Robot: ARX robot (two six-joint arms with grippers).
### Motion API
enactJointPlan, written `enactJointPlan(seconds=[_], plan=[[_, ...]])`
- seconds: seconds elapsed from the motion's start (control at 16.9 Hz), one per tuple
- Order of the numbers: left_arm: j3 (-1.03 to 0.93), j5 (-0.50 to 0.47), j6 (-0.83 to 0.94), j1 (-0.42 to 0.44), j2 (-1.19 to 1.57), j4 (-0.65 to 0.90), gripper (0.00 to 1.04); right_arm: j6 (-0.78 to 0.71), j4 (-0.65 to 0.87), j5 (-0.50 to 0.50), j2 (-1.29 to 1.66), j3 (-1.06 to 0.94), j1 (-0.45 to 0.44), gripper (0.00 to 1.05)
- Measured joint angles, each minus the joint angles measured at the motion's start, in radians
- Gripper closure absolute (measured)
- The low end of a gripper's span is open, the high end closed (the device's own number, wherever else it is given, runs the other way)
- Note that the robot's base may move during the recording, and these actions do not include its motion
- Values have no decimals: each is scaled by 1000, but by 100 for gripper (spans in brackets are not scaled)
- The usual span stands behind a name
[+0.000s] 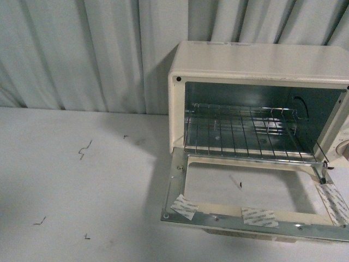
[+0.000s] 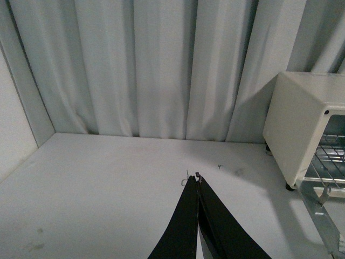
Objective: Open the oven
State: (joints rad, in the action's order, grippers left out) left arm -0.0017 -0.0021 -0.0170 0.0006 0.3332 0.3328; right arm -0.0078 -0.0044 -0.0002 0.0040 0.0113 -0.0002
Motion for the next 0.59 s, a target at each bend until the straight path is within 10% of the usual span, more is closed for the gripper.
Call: enactJointPlan(seconds=[0.59], plan=[[6, 2, 0, 0, -321, -344, 103, 0, 0, 0, 0, 0, 0, 6]])
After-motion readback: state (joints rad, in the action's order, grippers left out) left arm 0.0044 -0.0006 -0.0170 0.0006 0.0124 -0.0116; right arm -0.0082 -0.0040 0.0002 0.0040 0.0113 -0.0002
